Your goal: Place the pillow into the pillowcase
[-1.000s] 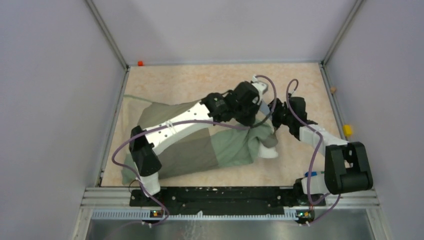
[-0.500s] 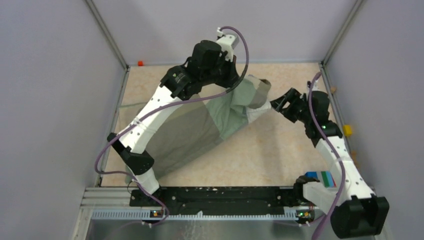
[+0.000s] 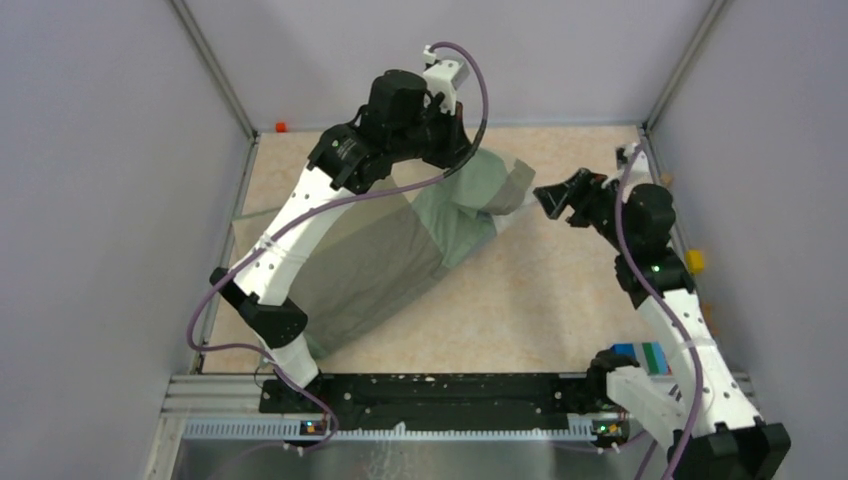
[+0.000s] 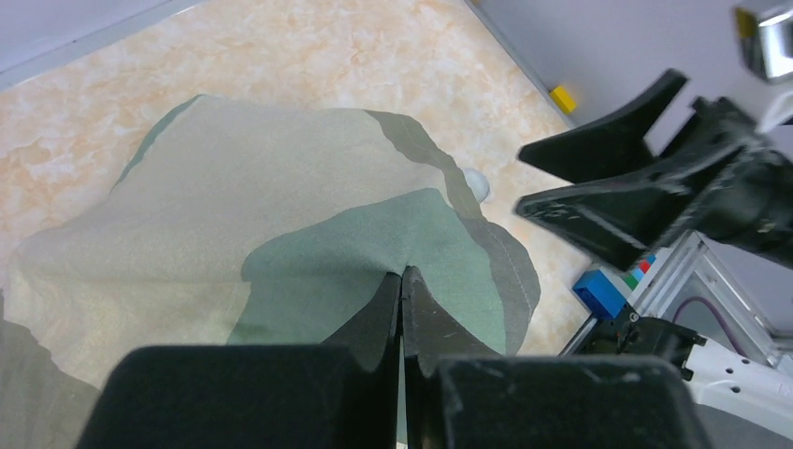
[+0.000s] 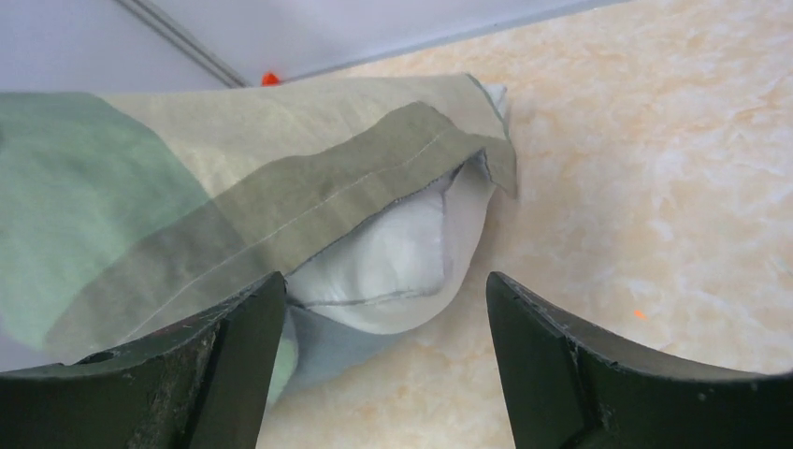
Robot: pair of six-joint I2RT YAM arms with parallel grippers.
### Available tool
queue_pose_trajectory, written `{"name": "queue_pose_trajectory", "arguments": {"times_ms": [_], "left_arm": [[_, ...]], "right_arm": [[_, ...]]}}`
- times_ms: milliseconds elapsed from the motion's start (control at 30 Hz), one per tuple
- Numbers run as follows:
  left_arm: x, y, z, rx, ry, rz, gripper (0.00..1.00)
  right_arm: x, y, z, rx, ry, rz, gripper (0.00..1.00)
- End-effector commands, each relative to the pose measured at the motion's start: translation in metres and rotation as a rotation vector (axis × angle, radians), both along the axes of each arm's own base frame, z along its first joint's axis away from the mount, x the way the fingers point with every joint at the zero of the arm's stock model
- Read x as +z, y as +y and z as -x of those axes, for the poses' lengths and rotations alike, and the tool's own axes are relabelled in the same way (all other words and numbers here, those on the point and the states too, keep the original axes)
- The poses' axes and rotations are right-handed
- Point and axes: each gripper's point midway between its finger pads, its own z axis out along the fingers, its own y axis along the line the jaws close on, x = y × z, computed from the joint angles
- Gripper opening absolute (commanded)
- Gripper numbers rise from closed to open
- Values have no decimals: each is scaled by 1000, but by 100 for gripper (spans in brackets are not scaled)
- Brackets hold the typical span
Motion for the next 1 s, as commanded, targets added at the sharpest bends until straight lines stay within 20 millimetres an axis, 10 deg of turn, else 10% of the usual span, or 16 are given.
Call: {"name": "queue_pose_trajectory", "arguments": {"times_ms": [0,200,333,367,667,800,967], "left_arm": [[54,5,2,-9,-125,108,0],[60,9,3,-16,-141,115,0],[71,6,7,-50,-176,142,0],[76,6,6,-51,-193,150,0],[76,-36,-22,-149,-182,232,0],[44,-62,-14,-257,-62,240,0],[37,-57,-9,-256,-34,223,7]], "right_arm": [[-15,25,-25,61,-97,149,77],[-25,61,-28,102,-128,202,67],[-5,82,-22,129,-142,238,0],[4,92,-13,158,-145,243,0],[122,255,164,648,-300,78,0],[137,255,133,497,-225,114,0],[101,184,41,259,-9,-35,0]]}}
